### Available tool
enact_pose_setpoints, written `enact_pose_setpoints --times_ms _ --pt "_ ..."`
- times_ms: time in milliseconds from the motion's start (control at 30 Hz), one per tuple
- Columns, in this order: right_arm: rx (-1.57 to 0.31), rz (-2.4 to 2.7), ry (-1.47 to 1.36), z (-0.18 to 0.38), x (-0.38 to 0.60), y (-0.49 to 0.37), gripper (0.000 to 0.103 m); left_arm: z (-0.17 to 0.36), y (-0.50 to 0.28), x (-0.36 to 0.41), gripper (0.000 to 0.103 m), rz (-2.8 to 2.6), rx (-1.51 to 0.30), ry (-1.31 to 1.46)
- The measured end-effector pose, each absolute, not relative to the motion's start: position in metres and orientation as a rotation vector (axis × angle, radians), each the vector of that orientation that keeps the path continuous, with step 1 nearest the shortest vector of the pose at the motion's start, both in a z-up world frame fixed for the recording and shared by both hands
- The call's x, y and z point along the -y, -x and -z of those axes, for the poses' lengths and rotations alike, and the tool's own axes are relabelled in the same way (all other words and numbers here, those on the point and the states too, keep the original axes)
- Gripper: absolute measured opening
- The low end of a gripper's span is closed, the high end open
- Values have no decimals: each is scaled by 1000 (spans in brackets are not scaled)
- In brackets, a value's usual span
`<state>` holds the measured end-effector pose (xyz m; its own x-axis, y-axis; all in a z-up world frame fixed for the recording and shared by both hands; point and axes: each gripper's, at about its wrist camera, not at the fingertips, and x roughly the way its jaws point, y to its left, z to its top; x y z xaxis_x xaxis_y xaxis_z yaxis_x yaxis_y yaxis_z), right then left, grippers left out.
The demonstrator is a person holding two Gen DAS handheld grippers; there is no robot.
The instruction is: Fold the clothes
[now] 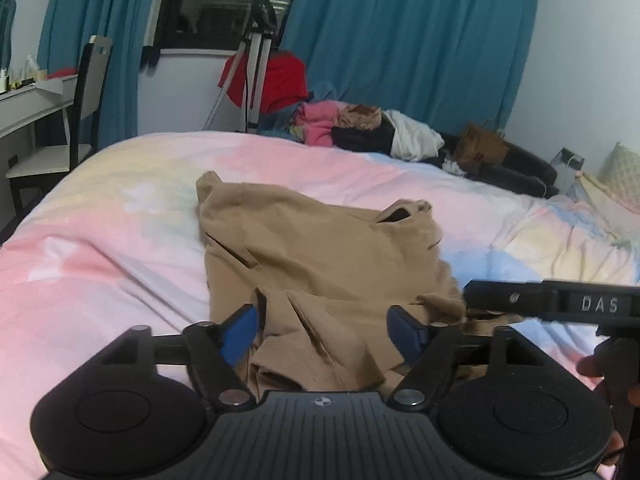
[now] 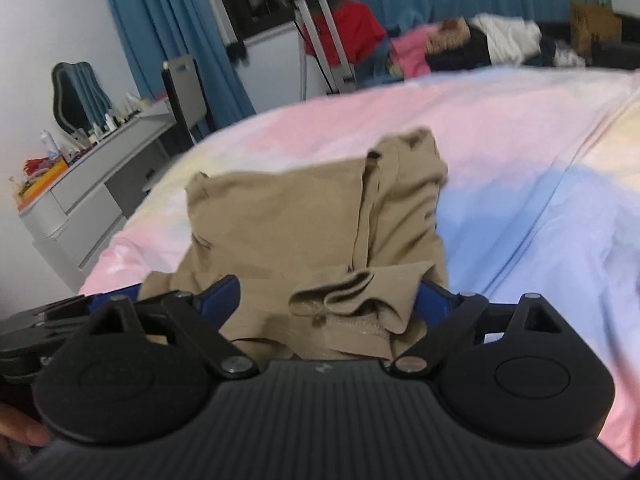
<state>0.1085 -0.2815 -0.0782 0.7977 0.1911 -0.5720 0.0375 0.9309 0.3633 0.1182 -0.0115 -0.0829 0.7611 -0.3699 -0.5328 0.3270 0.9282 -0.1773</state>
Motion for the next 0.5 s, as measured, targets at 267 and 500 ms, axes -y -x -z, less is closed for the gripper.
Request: enact_pose_setpoints --times_ms 267,500 --pt "-591 -22 -467 66 304 -75 92 79 -88 -15 79 373 -676 166" --pt "-657 -26 -454 83 301 -78 73 99 -94 -16 54 359 -755 187"
